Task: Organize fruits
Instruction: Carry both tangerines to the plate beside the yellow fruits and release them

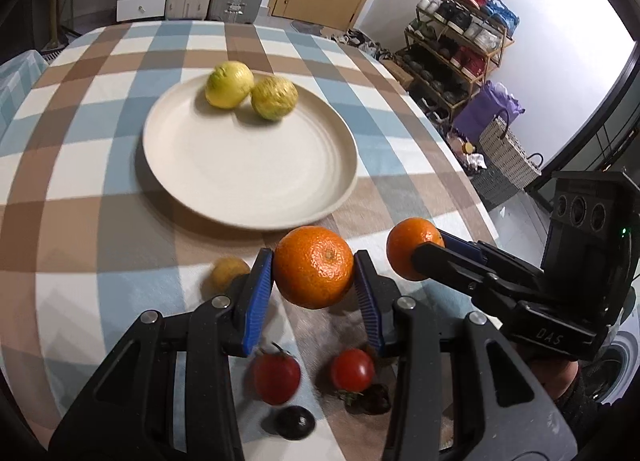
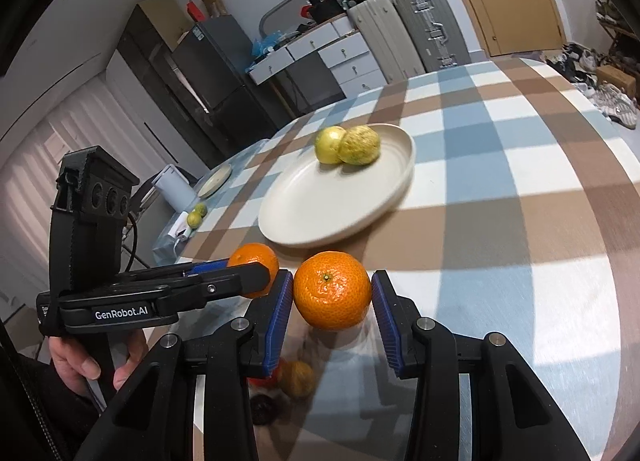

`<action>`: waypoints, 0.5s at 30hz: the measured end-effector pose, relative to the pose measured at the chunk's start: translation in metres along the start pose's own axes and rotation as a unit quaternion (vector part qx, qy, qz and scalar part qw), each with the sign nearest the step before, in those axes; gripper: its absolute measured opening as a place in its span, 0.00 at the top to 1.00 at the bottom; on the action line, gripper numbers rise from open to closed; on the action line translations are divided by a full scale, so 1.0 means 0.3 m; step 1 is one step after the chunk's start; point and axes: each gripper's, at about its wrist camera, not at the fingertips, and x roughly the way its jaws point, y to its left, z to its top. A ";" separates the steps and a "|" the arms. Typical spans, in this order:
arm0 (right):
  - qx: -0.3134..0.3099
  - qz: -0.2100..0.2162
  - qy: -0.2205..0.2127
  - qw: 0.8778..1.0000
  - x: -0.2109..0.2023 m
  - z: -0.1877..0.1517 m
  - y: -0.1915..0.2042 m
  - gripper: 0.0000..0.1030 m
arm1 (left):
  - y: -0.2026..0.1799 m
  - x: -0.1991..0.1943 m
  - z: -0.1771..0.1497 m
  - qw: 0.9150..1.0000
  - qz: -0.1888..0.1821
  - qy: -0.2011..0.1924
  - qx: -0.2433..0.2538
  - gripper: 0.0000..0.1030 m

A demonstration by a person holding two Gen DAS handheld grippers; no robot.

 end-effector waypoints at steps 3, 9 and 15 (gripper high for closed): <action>-0.007 0.009 -0.001 1.000 0.020 0.045 0.020 0.60 | 0.030 -0.011 0.038 1.000 0.005 -0.007 -0.003 0.64; -0.030 0.007 -0.009 0.999 0.071 0.156 0.061 0.60 | 0.097 -0.014 0.130 1.000 0.016 -0.025 -0.007 0.64; -0.052 0.023 -0.002 0.998 0.160 0.286 0.089 0.60 | 0.173 0.023 0.223 0.999 0.018 -0.032 -0.022 0.64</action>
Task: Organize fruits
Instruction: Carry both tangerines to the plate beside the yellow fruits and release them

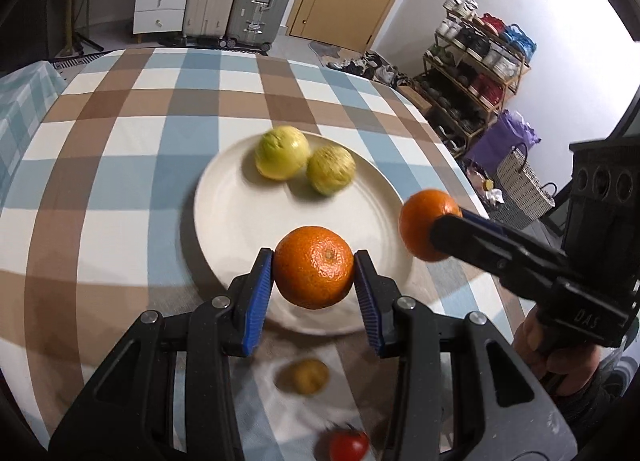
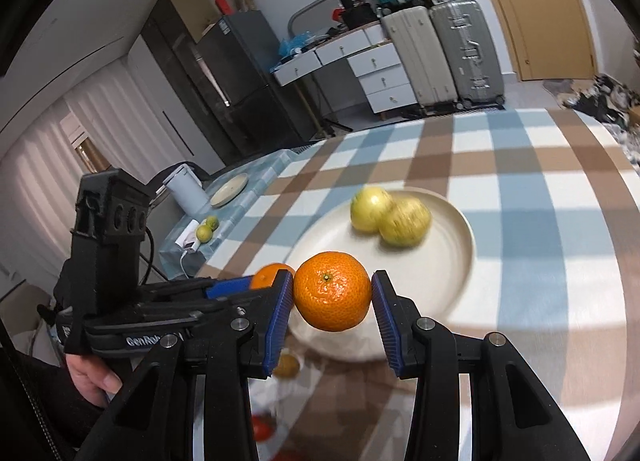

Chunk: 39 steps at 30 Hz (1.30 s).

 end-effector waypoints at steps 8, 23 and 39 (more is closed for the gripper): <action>-0.020 0.012 0.029 0.999 0.166 0.147 0.009 0.60 | 0.090 0.083 0.070 1.000 0.002 0.004 -0.010 0.64; -0.054 0.003 0.100 0.993 0.437 0.227 0.040 0.60 | 0.161 0.158 0.087 1.000 -0.014 0.011 -0.003 0.64; -0.048 -0.010 0.092 0.995 0.467 0.230 0.035 0.50 | 0.180 0.176 0.098 1.000 -0.013 0.005 -0.014 0.62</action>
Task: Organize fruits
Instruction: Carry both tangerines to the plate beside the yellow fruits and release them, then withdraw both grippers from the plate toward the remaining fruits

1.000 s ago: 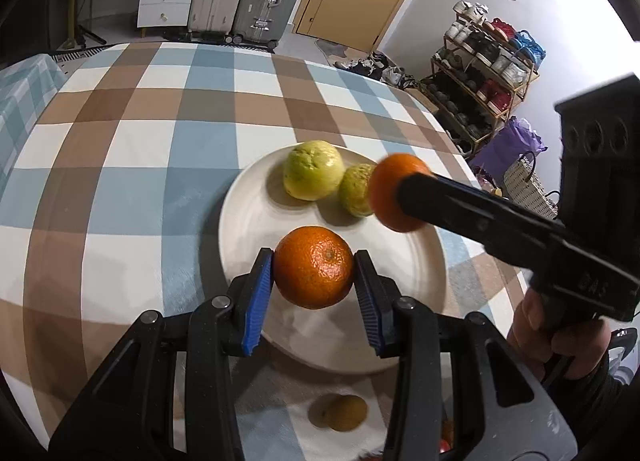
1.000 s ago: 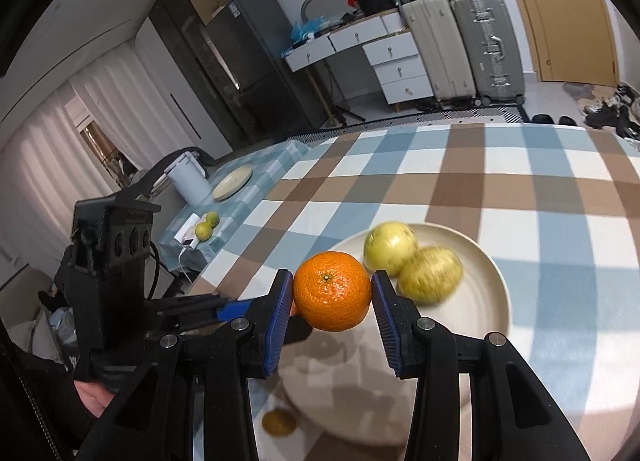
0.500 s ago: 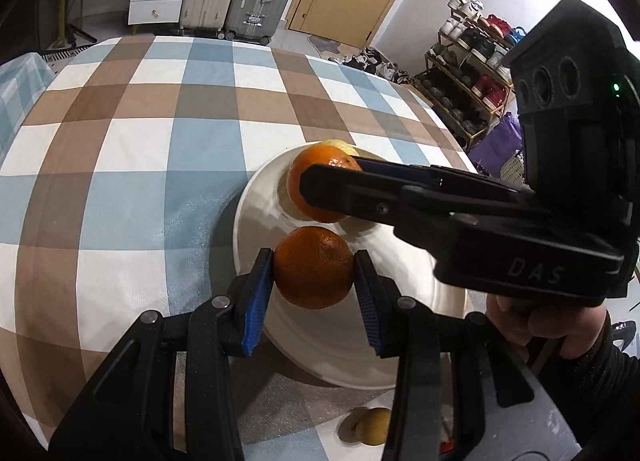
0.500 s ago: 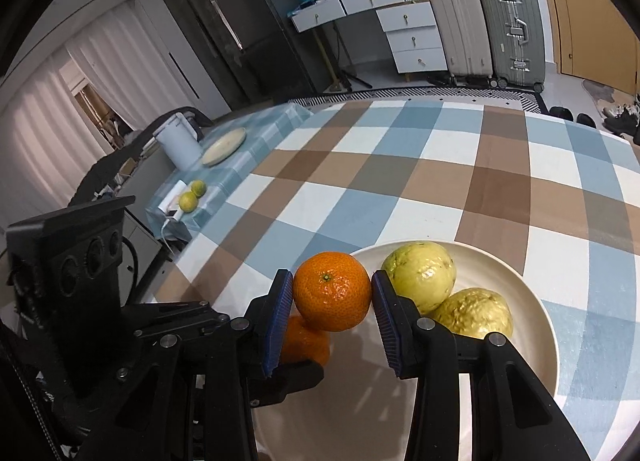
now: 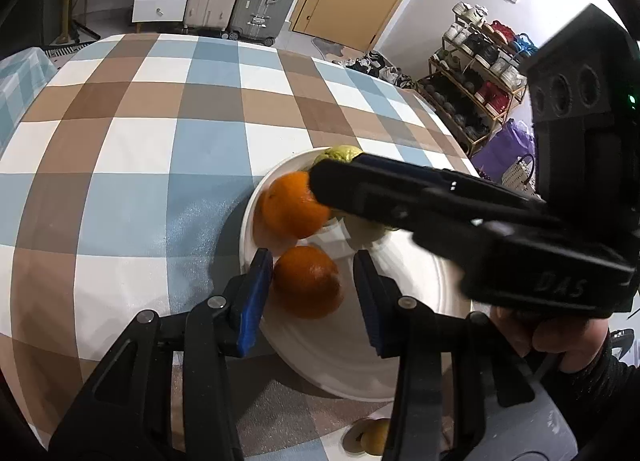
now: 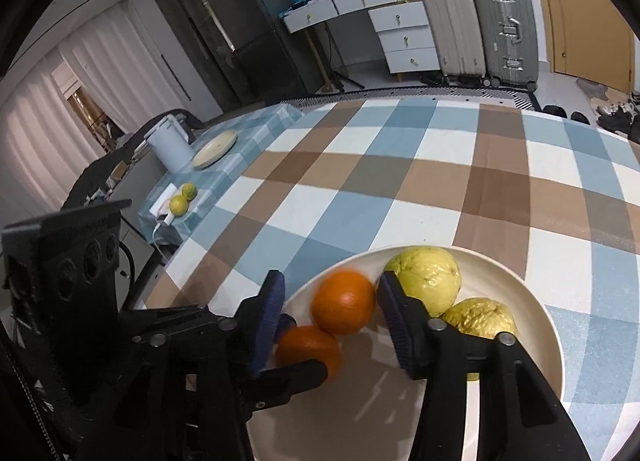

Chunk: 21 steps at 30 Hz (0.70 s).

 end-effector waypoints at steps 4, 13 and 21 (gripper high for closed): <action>0.006 0.000 -0.024 1.000 -0.056 -0.005 -0.001 0.34 | -0.007 -0.031 -0.006 1.000 0.001 -0.009 -0.002 0.51; 0.052 -0.009 -0.076 0.996 -0.240 -0.083 -0.023 0.15 | -0.046 -0.120 -0.039 0.999 0.027 -0.033 0.000 0.33; 0.067 -0.029 -0.114 0.991 -0.404 -0.195 -0.013 0.05 | -0.116 -0.245 -0.097 0.996 0.061 -0.064 0.008 0.22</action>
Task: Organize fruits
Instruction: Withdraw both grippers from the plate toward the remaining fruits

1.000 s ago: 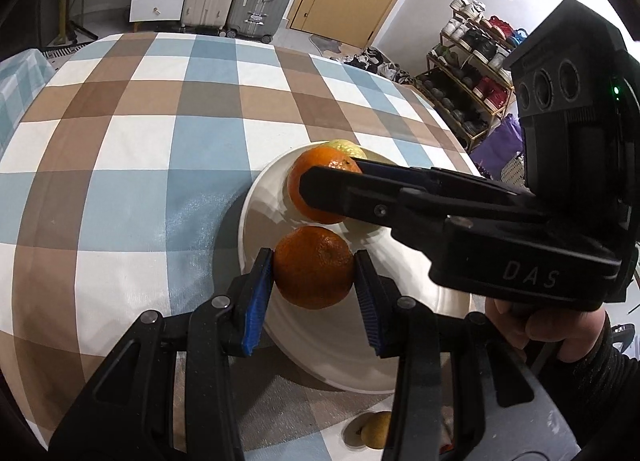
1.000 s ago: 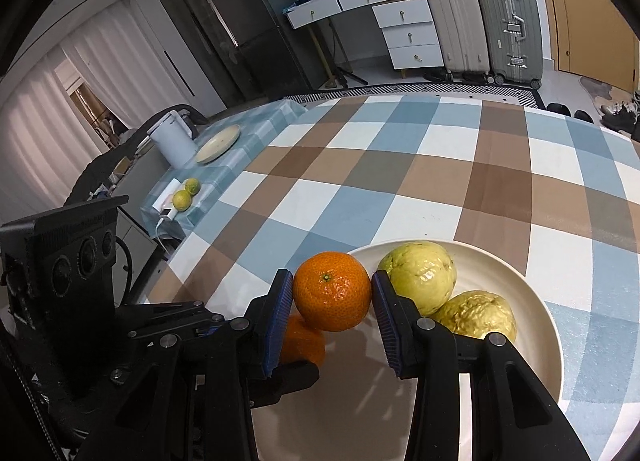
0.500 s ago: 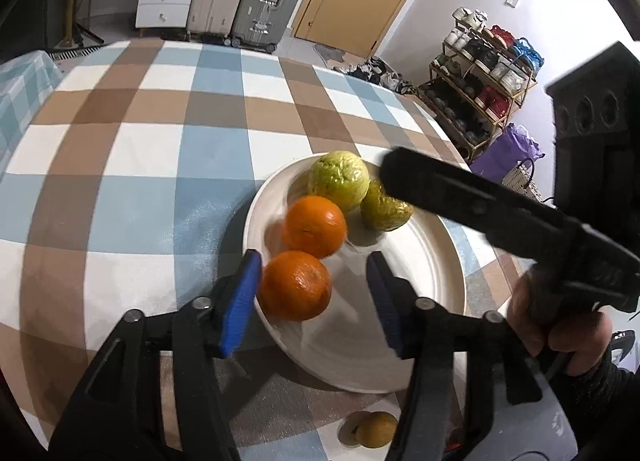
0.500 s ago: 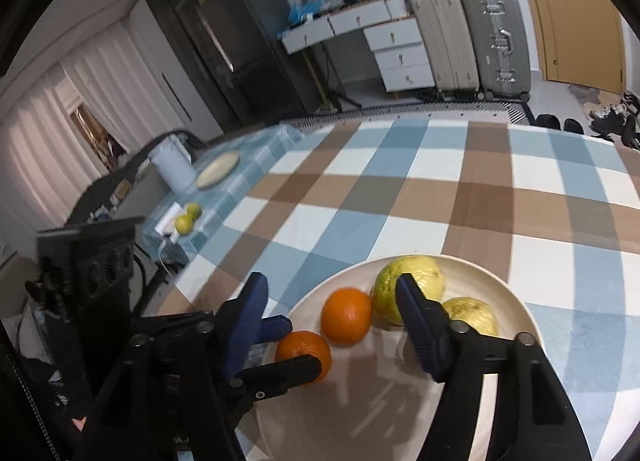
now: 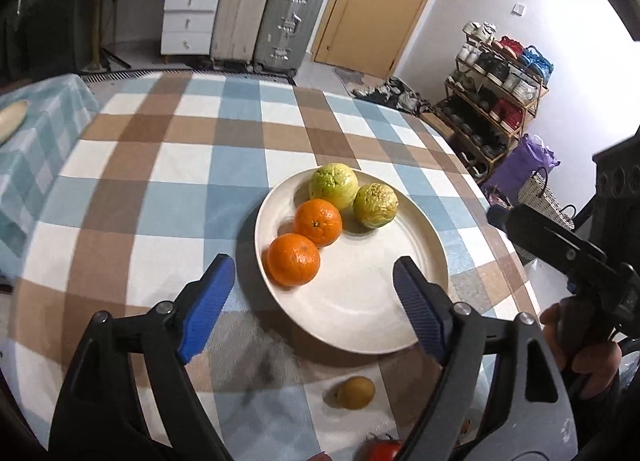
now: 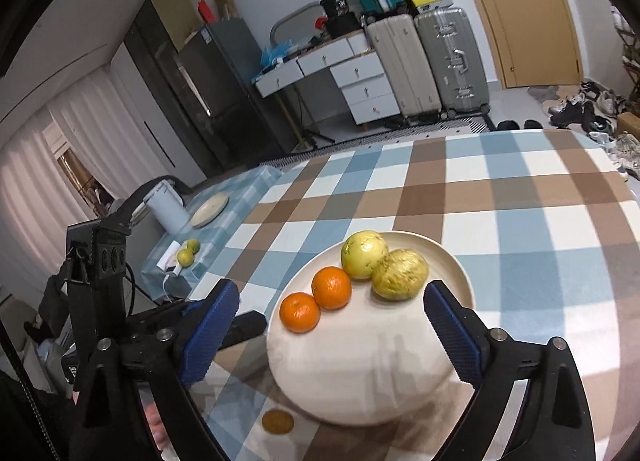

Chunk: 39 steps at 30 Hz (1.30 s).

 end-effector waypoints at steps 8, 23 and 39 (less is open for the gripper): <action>-0.001 0.001 -0.036 0.999 -0.154 -0.078 0.025 0.01 | -0.065 -0.133 -0.064 0.999 0.017 -0.028 0.013 0.17; -0.049 -0.009 -0.063 0.997 -0.321 -0.265 0.119 0.00 | -0.156 -0.323 -0.227 0.995 0.048 -0.076 0.040 0.01; -0.082 -0.049 -0.068 0.993 -0.400 -0.456 0.169 0.00 | -0.129 -0.344 -0.422 0.997 0.053 -0.045 0.027 0.01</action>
